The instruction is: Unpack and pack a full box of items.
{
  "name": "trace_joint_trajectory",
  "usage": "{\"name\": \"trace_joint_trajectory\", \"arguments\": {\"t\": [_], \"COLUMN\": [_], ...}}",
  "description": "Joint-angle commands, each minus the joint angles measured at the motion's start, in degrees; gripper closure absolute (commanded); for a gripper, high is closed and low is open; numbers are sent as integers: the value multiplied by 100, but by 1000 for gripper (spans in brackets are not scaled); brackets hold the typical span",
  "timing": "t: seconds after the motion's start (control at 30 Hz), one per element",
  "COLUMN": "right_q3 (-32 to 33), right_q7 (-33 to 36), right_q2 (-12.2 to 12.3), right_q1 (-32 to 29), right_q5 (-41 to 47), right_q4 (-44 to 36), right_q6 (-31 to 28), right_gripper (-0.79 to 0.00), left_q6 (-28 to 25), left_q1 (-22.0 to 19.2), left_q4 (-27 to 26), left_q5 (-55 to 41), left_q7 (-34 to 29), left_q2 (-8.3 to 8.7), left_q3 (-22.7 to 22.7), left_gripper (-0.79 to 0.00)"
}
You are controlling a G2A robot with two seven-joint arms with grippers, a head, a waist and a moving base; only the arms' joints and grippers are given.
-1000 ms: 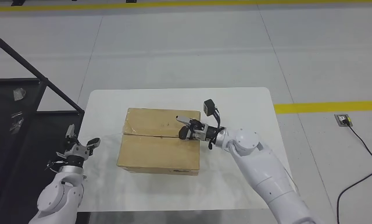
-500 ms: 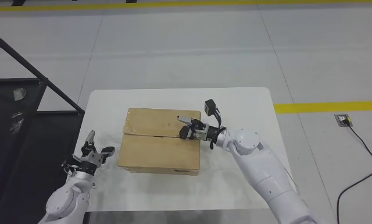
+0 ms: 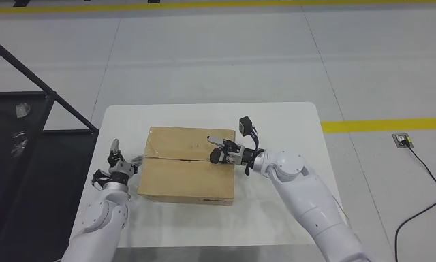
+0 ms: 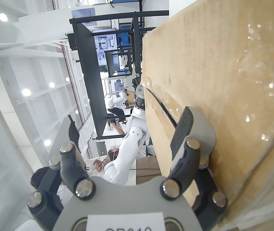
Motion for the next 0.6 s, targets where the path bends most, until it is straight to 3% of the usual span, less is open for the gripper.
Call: {"name": "trace_joint_trajectory", "arguments": {"t": [0.0, 0.2, 0.57], "right_q3": [10, 12, -23], "right_q7": [2, 29, 54], "right_q2": [6, 11, -9], "right_q1": [-12, 4, 55], "right_q5": [-6, -16, 6], "right_q4": [-15, -27, 49], "right_q6": [15, 55, 24], "right_gripper": [-785, -785, -785], "left_q6": [-211, -639, -939], "left_q1": [28, 297, 653], "left_q4": [-27, -417, -1189], "left_q5": [-9, 262, 929], "left_q7": [127, 376, 785], "left_q2": [-11, 9, -7], "left_q3": [-103, -496, -878], "left_gripper": [-785, -785, -785]}}
